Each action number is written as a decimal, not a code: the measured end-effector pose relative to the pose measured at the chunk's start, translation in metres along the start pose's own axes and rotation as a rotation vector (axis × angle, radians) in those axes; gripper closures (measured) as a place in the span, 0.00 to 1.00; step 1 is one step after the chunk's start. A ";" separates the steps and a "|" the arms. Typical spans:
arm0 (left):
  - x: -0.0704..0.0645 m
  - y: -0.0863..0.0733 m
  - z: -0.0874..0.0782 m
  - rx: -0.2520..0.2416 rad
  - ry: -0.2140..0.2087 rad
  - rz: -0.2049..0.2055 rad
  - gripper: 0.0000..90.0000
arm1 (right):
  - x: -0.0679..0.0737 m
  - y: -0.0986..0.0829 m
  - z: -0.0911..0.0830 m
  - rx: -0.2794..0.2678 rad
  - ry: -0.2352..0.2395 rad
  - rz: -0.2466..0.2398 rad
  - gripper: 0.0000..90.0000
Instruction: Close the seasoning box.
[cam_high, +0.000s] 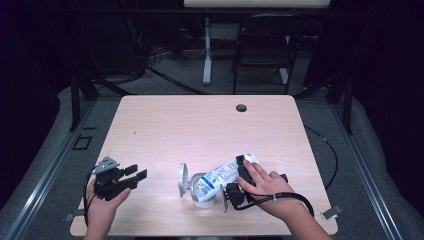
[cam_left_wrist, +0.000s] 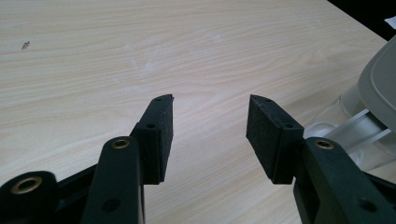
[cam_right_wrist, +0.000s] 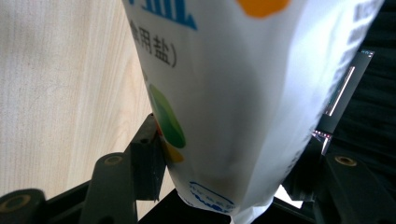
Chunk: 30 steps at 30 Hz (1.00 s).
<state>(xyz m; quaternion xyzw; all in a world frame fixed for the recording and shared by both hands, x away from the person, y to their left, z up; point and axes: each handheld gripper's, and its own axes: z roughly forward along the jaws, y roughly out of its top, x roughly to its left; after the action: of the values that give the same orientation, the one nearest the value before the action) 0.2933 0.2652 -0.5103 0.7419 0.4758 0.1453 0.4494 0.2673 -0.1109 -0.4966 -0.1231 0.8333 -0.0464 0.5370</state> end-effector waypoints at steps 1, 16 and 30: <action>0.000 0.000 0.000 0.001 0.000 0.000 0.57 | 0.000 0.000 0.000 0.000 -0.001 -0.001 0.48; 0.000 0.000 0.000 0.004 -0.003 -0.003 0.57 | 0.000 0.001 -0.001 0.008 -0.006 -0.012 0.48; 0.001 -0.001 0.001 0.001 0.000 -0.004 0.57 | -0.001 0.001 -0.001 0.008 -0.008 -0.018 0.48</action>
<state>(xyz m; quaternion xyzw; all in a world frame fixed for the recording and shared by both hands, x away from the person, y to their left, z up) 0.2939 0.2659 -0.5116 0.7411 0.4774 0.1441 0.4496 0.2667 -0.1099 -0.4957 -0.1288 0.8298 -0.0540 0.5403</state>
